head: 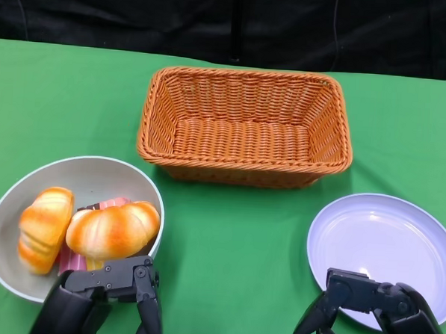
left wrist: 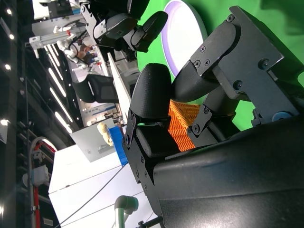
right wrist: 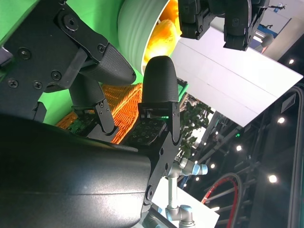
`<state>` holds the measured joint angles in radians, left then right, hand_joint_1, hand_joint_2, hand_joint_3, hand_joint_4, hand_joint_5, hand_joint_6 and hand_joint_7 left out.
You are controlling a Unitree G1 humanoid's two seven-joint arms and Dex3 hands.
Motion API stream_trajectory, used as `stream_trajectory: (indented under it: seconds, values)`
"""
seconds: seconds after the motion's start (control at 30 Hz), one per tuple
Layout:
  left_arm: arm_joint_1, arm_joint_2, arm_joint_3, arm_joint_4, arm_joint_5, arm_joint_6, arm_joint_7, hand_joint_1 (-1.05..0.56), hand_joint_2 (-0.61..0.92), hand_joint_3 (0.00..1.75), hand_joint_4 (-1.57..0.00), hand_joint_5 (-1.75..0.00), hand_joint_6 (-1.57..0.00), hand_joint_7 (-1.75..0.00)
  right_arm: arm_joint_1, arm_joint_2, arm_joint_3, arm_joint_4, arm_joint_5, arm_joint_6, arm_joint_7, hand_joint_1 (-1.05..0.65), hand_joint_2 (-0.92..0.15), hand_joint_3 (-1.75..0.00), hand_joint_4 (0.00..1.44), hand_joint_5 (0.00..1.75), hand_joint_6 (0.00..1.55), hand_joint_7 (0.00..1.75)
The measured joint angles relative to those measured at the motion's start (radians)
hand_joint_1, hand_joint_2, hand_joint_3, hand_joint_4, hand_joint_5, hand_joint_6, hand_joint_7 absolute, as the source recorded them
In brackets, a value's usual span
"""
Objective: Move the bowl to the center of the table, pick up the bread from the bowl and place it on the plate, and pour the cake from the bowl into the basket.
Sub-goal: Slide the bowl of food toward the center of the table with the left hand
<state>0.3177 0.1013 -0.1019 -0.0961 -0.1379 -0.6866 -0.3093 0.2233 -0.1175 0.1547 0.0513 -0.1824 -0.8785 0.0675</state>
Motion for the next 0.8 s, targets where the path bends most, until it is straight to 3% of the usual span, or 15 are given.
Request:
stream_trajectory:
  seconds: [0.37,0.47,0.53,0.6,0.7,0.77,0.8]
  values:
    - [0.0,-0.003,0.003,-0.004,0.0,0.004,0.0,-0.19,0.17,1.75,-0.99,-1.67,-0.92,-1.53,0.004,0.0,0.0,-0.006,0.0,0.011,0.0,-0.19,-0.15,-1.68,0.82,1.59,0.84,1.21]
    - [-0.003,-0.004,0.009,-0.005,-0.019,0.004,0.0,-0.2,0.31,1.45,-0.91,-1.59,-0.84,-1.31,0.001,0.0,0.001,0.0,0.0,0.004,0.0,-0.19,-0.16,-1.66,0.81,1.58,0.84,1.22]
    - [-0.005,0.0,0.021,-0.023,-0.036,0.023,0.0,-0.22,0.38,1.25,-0.82,-1.44,-0.77,-1.11,0.0,0.0,0.001,0.001,0.0,0.001,0.0,-0.19,-0.17,-1.65,0.81,1.58,0.83,1.22]
    - [-0.007,0.008,0.036,-0.05,-0.048,0.043,0.0,-0.23,0.41,1.18,-0.78,-1.37,-0.73,-1.04,0.0,0.0,0.001,0.001,0.0,0.001,0.0,-0.19,-0.17,-1.64,0.81,1.59,0.83,1.22]
    - [-0.011,0.023,0.07,-0.08,-0.031,0.072,0.004,-0.37,0.55,0.91,-0.65,-1.28,-0.56,-0.96,0.0,0.0,0.002,0.001,0.0,0.001,0.0,-0.19,-0.17,-1.62,0.82,1.58,0.83,1.21]
    - [-0.016,0.036,0.093,-0.099,-0.012,0.097,0.013,-0.46,0.77,0.52,-0.58,-1.23,-0.45,-0.92,-0.001,0.0,0.002,0.001,0.0,0.001,0.0,-0.19,-0.17,-1.63,0.82,1.58,0.84,1.21]
    - [-0.019,0.042,0.104,-0.108,-0.003,0.109,0.018,-0.48,0.84,0.41,-0.56,-1.22,-0.43,-0.91,-0.003,0.0,0.002,0.001,0.0,0.001,0.0,-0.19,-0.17,-1.63,0.82,1.58,0.84,1.2]
